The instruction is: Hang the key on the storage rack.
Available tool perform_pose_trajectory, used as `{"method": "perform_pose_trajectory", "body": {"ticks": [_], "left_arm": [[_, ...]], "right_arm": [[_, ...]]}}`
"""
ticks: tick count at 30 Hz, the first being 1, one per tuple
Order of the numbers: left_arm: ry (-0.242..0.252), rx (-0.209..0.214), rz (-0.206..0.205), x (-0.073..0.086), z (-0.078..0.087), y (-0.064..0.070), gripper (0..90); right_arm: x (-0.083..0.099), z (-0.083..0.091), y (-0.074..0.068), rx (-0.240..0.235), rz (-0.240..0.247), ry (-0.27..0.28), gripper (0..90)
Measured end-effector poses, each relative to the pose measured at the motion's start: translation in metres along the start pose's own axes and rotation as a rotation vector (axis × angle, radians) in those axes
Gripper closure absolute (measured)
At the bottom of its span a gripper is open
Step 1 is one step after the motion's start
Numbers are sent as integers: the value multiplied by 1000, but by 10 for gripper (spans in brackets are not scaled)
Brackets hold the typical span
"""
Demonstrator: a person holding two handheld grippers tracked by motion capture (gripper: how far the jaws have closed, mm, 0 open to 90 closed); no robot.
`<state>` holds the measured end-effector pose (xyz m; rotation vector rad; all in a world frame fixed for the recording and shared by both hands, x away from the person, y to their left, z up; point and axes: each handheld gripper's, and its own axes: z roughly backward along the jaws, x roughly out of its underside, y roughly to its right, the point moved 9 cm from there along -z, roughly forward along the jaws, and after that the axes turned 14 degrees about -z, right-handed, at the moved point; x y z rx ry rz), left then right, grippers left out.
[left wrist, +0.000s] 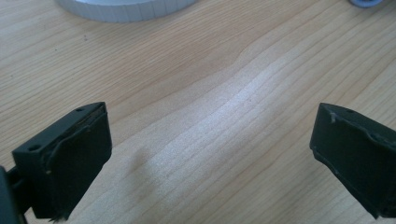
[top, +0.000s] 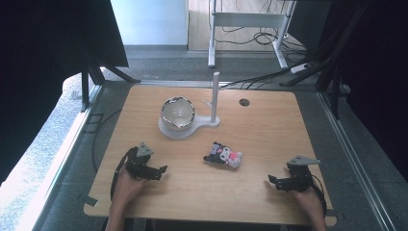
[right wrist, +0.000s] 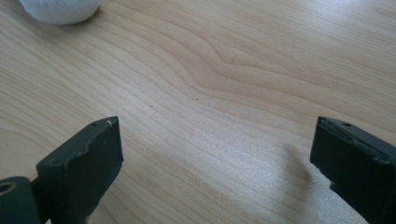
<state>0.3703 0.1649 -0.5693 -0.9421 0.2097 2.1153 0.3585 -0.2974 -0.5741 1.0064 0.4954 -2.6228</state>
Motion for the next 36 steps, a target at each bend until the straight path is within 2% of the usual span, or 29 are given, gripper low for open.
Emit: {"method": "perform_pose_trajectory", "body": {"ticks": [6, 12, 16, 27, 36], "left_arm": [[-5, -9, 1, 4, 3, -2, 0], [-14, -19, 2, 7, 4, -4, 0], [-11, -24, 2, 7, 5, -4, 0], [-5, -25, 8, 8, 7, -4, 0], [1, -19, 4, 7, 6, -3, 0]], "right_arm": [[0, 1, -3, -6, 3, -1, 30], [-3, 1, -9, -37, -7, 19, 32], [-1, -1, -11, -28, 26, -19, 29], [-7, 0, -18, -37, 48, -34, 29], [-10, -3, -25, -50, 102, -66, 29]]}}
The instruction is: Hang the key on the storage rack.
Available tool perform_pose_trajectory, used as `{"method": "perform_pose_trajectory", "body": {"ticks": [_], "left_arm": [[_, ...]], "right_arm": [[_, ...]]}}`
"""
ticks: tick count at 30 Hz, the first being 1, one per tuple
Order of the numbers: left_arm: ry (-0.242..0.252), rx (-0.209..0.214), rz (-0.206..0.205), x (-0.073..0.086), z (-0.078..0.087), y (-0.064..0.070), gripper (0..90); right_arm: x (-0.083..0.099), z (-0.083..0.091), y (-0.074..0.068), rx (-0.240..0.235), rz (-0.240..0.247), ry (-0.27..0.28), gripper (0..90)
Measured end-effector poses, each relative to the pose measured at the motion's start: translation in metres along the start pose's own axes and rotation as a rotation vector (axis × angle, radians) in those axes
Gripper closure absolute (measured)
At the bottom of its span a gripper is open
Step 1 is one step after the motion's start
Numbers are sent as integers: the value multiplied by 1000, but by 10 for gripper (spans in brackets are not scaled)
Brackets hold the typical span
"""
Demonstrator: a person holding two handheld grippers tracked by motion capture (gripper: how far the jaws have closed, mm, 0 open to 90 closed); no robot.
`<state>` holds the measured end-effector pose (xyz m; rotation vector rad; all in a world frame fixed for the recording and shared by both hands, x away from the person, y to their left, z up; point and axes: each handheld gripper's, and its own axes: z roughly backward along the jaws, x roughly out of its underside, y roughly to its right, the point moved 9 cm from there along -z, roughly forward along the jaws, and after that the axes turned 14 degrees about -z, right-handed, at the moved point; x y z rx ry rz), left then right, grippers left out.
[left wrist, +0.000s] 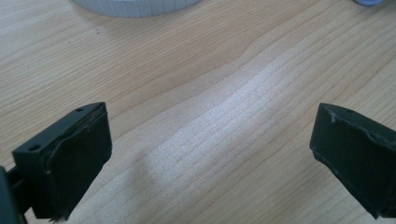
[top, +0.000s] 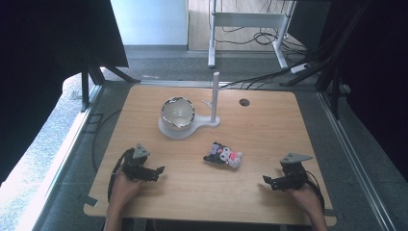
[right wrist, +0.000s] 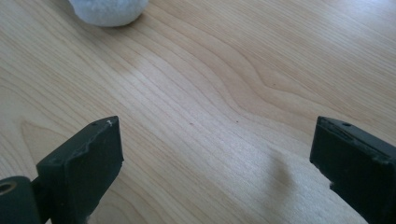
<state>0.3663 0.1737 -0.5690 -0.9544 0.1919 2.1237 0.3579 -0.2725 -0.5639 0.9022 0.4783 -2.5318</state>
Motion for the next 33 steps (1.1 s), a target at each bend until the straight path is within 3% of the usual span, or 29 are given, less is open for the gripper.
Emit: {"method": "perform_pose_trajectory", "body": {"ticks": [10, 23, 33], "left_arm": [[-8, 8, -16, 0, -2, 2, 0], [-21, 9, -19, 2, -4, 3, 0], [-17, 13, -16, 2, -3, 3, 0]], "right_arm": [[-13, -1, -13, -27, 77, -28, 40], [-26, -7, -21, -27, 108, -103, 32], [-38, -15, -29, -39, 160, -153, 35]]}}
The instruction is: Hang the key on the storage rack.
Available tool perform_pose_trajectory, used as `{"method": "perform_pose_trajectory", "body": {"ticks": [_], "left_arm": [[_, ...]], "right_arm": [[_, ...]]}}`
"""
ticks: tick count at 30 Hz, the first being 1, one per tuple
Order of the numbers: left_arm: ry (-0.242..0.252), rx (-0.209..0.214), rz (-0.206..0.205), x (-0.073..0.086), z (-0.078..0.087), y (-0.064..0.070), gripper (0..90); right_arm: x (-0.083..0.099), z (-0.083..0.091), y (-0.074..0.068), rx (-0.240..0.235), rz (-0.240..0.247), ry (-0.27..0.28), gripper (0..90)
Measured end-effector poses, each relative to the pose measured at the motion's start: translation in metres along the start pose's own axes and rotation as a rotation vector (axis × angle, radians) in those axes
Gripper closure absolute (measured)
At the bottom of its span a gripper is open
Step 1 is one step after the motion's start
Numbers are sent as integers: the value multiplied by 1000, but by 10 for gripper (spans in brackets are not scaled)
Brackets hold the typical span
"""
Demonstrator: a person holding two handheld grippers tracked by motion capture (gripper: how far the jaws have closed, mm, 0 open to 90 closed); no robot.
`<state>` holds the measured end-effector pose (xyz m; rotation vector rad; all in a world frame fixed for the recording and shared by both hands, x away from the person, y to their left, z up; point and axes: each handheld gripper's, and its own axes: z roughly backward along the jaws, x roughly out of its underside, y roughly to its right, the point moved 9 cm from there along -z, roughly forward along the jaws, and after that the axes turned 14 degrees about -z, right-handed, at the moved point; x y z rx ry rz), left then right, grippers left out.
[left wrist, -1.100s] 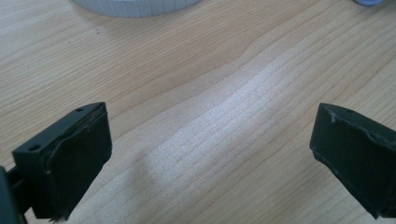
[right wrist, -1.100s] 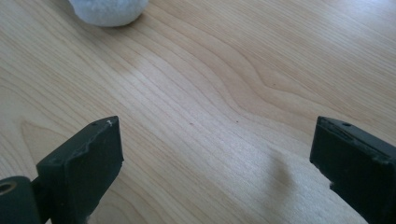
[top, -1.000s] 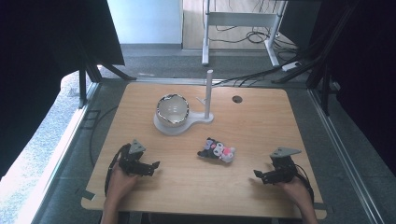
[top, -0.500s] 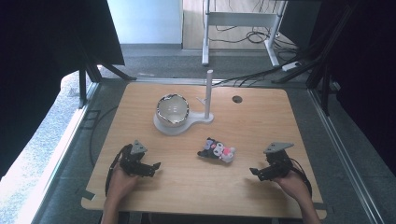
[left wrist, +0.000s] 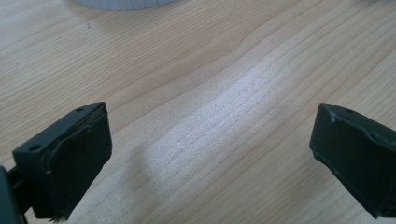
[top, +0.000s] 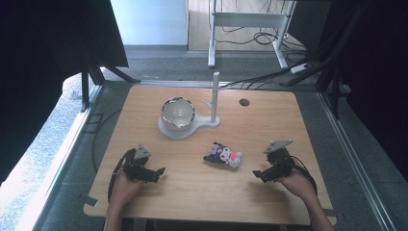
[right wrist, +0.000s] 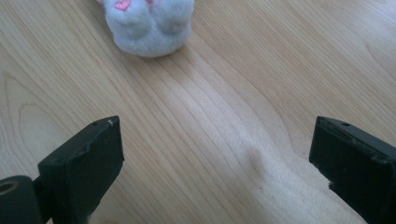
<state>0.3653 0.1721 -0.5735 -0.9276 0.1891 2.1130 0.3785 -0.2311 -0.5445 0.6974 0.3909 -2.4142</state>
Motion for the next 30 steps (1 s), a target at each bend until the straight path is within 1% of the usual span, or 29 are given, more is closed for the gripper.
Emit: {"method": "perform_pose_trajectory", "body": {"ticks": [1, 4, 6, 7, 8, 11, 12, 14, 19, 21, 24, 25, 26, 27, 30], "left_arm": [[-2, 0, 0, 0, 0, 0, 0], [-2, -1, 3, 1, 0, -1, 0], [-2, -1, 5, 1, 0, -1, 0], [-2, -1, 6, 1, 0, -1, 0], [-1, -1, 8, 1, 1, -2, 0], [1, -1, 14, 1, 1, -2, 0], [1, 0, 14, 2, 1, -2, 0], [0, -1, 16, 2, 1, -2, 0], [3, 1, 19, 1, 1, -2, 0], [0, 3, 16, 2, 1, -2, 0], [2, 5, 16, 2, 1, -2, 0], [1, 5, 16, 2, 1, -2, 0], [0, 5, 16, 2, 0, -2, 0], [-1, 5, 16, 2, 0, -2, 0], [-2, 7, 15, 2, 0, -1, 0]], "right_arm": [[-4, -1, -1, -2, 9, -10, 38], [-7, -3, -2, -5, 17, -21, 42], [-12, -6, -4, -8, 34, -49, 49], [-12, -6, -4, -8, 34, -49, 49], [-15, -9, -6, -10, 45, -65, 54], [-18, -11, -9, -13, 56, -80, 56], [-21, -13, -11, -13, 71, -92, 58], [-23, -14, -12, -13, 76, -97, 59], [-34, -22, -21, -24, 111, -142, 63], [-35, -23, -22, -27, 114, -149, 63], [-41, -27, -26, -35, 122, -168, 63], [-45, -30, -29, -42, 138, -177, 63], [-45, -30, -29, -42, 138, -177, 63], [-48, -32, -33, -57, 146, -187, 62], [-51, -35, -37, -69, 154, -201, 60]]}}
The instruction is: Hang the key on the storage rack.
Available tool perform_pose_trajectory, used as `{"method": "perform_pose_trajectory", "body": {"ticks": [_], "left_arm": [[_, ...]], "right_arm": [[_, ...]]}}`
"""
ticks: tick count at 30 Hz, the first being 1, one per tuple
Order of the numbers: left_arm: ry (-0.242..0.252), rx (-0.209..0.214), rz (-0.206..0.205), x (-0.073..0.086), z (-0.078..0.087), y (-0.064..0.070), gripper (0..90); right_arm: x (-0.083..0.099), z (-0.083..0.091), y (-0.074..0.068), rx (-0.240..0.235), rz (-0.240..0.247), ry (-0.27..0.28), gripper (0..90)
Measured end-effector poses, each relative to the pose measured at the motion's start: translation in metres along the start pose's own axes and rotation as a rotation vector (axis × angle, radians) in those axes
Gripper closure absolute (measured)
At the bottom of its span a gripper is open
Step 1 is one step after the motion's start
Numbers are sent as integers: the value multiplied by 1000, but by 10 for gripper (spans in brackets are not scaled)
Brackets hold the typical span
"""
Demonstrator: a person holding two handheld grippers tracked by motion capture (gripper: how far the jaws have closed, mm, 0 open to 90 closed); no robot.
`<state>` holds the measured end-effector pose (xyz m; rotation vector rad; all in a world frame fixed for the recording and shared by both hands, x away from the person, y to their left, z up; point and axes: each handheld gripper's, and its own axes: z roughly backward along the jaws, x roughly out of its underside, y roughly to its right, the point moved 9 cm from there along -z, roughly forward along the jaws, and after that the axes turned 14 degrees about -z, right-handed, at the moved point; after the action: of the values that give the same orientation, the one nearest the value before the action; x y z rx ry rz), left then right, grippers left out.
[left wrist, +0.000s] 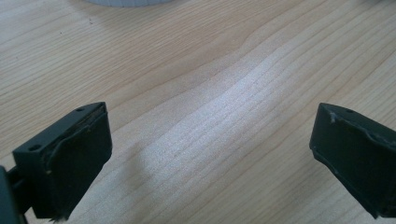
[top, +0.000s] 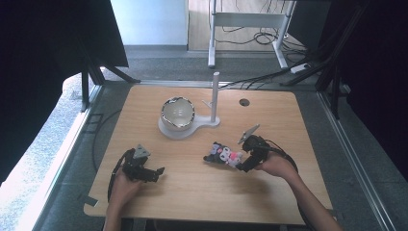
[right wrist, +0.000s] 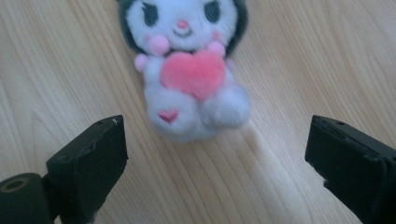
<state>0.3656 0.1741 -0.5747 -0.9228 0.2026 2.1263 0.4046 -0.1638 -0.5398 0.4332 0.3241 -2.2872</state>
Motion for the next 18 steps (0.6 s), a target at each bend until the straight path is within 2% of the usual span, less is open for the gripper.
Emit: {"method": "perform_pose_trajectory", "body": {"ticks": [9, 18], "left_arm": [[-4, 10, -8, 0, -1, 2, 0], [-4, 13, -12, 0, -1, 3, 0]], "right_arm": [[-18, -14, -11, -16, 51, -75, 56], [-35, -29, -18, 12, 116, -197, 95]]}}
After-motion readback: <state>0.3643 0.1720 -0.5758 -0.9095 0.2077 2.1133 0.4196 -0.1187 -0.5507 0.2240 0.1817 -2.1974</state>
